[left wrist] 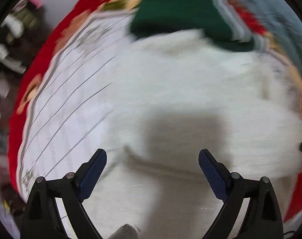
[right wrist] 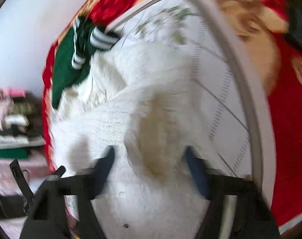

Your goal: Fold large clothes

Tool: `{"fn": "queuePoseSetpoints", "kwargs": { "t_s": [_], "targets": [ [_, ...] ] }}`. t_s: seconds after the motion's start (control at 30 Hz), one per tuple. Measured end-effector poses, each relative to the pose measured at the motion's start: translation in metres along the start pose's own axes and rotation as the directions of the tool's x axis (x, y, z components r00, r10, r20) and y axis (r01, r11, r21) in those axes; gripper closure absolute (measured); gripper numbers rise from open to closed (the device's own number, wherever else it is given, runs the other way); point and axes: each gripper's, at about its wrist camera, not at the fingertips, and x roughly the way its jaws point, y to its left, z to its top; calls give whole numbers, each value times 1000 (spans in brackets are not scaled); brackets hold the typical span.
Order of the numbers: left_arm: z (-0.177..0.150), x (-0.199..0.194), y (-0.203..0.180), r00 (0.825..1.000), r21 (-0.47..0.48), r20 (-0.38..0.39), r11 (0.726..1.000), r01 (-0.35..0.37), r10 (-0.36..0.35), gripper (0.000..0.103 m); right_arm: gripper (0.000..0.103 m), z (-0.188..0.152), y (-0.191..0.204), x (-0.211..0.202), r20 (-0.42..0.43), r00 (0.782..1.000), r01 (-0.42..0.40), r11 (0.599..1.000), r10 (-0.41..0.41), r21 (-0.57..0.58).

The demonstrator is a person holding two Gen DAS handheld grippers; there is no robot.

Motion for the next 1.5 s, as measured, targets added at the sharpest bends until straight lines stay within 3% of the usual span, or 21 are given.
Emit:
{"fn": "queuePoseSetpoints", "kwargs": {
  "t_s": [0.03,0.17,0.27,0.3,0.4,0.47,0.6,0.7,0.77,0.83,0.9,0.97,1.0,1.1,1.23,1.3,1.37,1.43,1.47,1.5],
  "targets": [
    [-3,5,10,1000,-16,-12,1000,-21,21,9,94,4,6,11,-22,1000,20,1000,-21,-24],
    [-28,14,35,995,-36,-52,996,-85,84,9,95,28,11,29,48,970,240,971,-239,-21],
    [-52,14,37,992,-20,-96,996,-82,80,9,94,29,4,31,-15,975,223,974,-223,45],
    [-60,13,36,991,-10,-113,997,-75,73,9,88,22,10,24,-23,977,212,976,-211,40],
    [-74,5,24,988,18,-146,999,-49,51,9,61,-4,26,2,-41,978,204,979,-203,16],
    [-72,-4,16,990,28,-136,999,-31,35,9,57,-20,37,-10,-63,984,167,986,-165,30],
    [-25,-14,-9,998,27,-36,998,-58,59,9,57,-8,73,-1,-93,993,73,997,-69,39],
    [27,-2,-28,994,32,56,995,-99,97,8,56,32,113,30,-59,996,69,997,-71,-32],
    [58,13,-38,985,44,100,988,-145,140,8,56,56,131,57,-79,995,60,997,-63,-45],
    [84,34,-45,976,74,122,979,-190,180,8,46,82,150,101,-138,989,52,996,-61,-67],
    [101,58,-52,972,114,107,968,-223,211,8,38,101,163,150,-200,973,94,990,-113,-104],
    [106,72,-54,972,136,83,964,-228,218,8,44,104,163,176,-229,961,131,986,-152,-106],
    [107,74,-52,972,139,87,964,-227,217,8,64,104,167,178,-194,961,171,976,-195,-133],
    [103,74,-50,973,138,97,965,-224,212,8,93,98,189,162,-82,968,212,945,-238,-250],
    [101,76,-48,971,121,98,966,-229,218,8,93,106,196,144,15,977,210,953,-212,-217],
    [103,75,-49,971,113,89,966,-232,223,8,93,114,196,153,-35,979,191,957,-203,-220],
    [103,68,-49,971,105,78,966,-235,228,8,90,122,194,163,-120,973,164,958,-196,-233],
    [97,48,-44,975,74,91,975,-211,204,8,85,126,189,144,-174,978,75,973,-114,-219],
    [93,38,-43,974,64,102,976,-207,200,8,76,125,183,123,-182,982,14,979,-53,-204],
    [84,23,-42,975,53,113,979,-196,189,8,55,123,177,102,-168,986,-16,980,-18,-198]
  ]
}}
